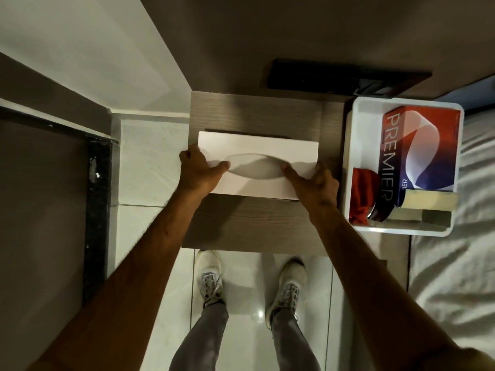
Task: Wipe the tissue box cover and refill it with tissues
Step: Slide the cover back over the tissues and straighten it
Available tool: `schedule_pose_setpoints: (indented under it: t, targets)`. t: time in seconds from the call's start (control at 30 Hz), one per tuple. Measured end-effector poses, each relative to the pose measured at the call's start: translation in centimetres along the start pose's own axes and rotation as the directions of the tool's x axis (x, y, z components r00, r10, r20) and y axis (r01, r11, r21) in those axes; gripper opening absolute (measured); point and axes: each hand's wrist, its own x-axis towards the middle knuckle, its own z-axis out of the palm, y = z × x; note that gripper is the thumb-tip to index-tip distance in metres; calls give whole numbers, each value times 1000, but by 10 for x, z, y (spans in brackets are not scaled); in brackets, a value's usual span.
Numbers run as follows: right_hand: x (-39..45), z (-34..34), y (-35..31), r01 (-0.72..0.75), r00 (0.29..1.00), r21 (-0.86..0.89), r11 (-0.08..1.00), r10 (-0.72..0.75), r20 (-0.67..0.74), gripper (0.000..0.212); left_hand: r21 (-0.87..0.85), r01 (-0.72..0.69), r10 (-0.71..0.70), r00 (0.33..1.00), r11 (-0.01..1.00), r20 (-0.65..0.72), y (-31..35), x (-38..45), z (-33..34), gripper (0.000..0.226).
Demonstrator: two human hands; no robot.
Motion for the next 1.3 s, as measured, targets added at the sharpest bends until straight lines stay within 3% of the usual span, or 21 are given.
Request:
schedule_pose_setpoints:
  t: [0.27,0.47,0.73,0.9,1.13,1.3]
  targets:
    - [5,-5,-4,-110,992,6,994,109,64,72,-31,17,-16,1000,999,22,6,-6,-5,75]
    - [1,-5,-4,-53,998,-143,988,59,35,78,3,37,-37,998,999,48,6,-6,-11,81]
    - [-2,-3,2,-13,999,-96,995,16,31,77,24,-12,12,1000,1000,3,-7,-3,1,84]
    - [-5,-5,1,20,997,-167,986,-8,75,75,98,-103,103,995,990,7,-12,-3,1,81]
    - [-5,2,3,-41,999,-27,999,42,27,75,79,-71,71,997,994,12,-8,0,4,81]
    - [-1,8,10,-25,1000,-47,999,25,5,77,140,-75,73,997,987,15,-15,8,3,88]
